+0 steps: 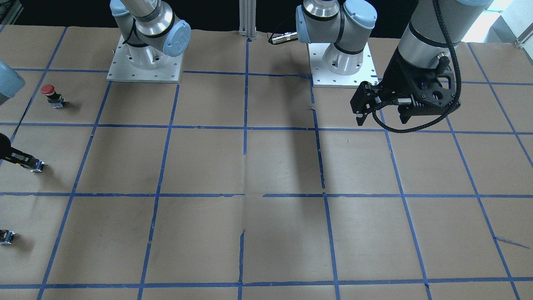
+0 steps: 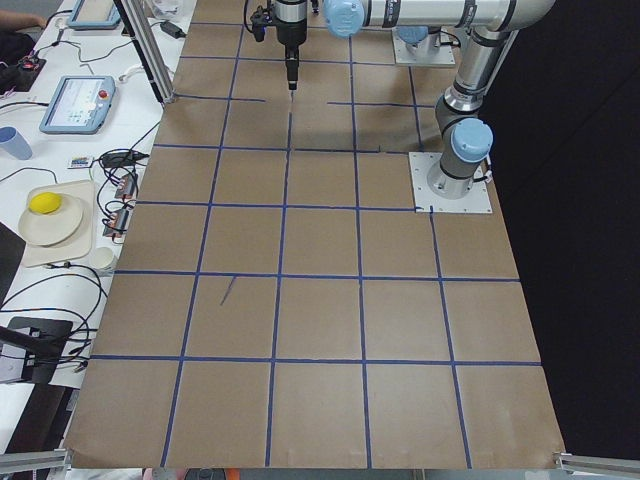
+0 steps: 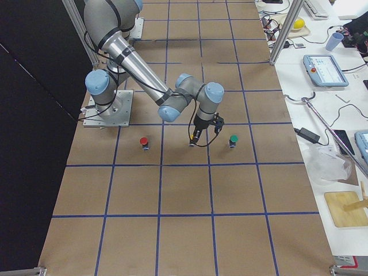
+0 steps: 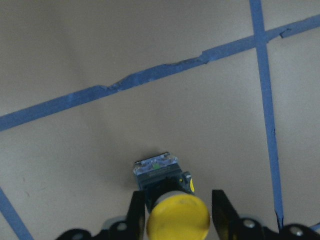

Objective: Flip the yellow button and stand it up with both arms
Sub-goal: 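Lower the yellow button upright onto the table with the right gripper, then open the right gripper and lift it away from the button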

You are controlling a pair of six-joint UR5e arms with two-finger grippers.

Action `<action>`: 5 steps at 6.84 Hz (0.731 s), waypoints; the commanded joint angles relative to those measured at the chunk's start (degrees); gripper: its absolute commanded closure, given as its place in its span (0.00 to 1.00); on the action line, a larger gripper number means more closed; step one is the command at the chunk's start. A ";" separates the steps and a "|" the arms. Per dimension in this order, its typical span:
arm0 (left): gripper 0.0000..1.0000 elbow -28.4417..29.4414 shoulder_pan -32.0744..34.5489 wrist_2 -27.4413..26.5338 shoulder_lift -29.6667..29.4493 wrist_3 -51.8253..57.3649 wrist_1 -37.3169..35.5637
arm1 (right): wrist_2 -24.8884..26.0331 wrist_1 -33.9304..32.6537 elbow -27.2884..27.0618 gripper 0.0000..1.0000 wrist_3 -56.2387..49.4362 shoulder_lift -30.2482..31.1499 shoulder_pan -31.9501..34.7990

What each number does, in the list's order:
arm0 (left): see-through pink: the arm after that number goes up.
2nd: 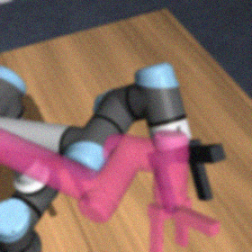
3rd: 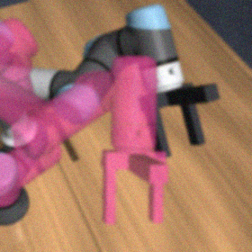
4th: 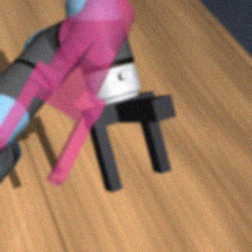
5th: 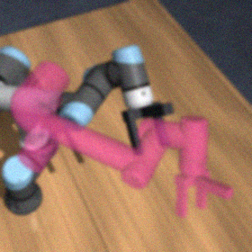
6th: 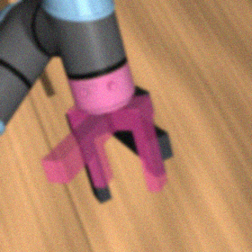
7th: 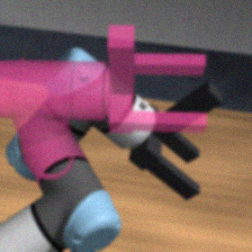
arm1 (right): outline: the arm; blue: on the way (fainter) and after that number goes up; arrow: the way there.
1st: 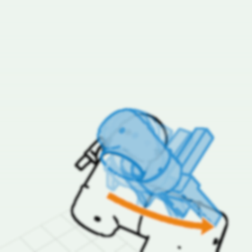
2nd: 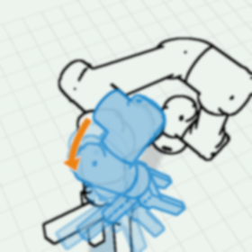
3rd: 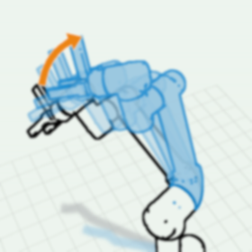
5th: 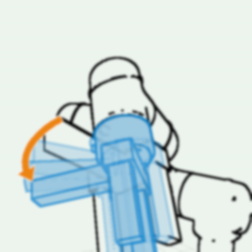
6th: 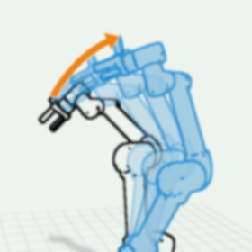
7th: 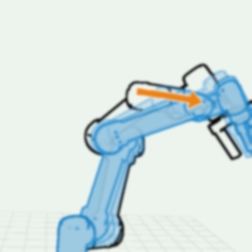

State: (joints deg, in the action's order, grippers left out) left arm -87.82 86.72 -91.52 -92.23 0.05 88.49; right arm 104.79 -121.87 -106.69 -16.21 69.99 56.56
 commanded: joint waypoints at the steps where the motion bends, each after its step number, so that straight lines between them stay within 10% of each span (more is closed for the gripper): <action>1: 0.00 -0.16 0.20 -0.49 0.29 0.04 0.27 | -0.03 0.14 0.43 0.00 0.03 -0.39 0.04; 5: 0.00 -0.25 0.20 -0.15 0.21 0.04 0.19 | -4.49 27.07 15.87 0.00 0.74 8.64 1.61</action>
State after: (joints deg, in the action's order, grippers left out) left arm -88.18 86.97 -91.86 -91.91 0.09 88.75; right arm 102.45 -103.69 -95.69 -15.69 74.99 57.42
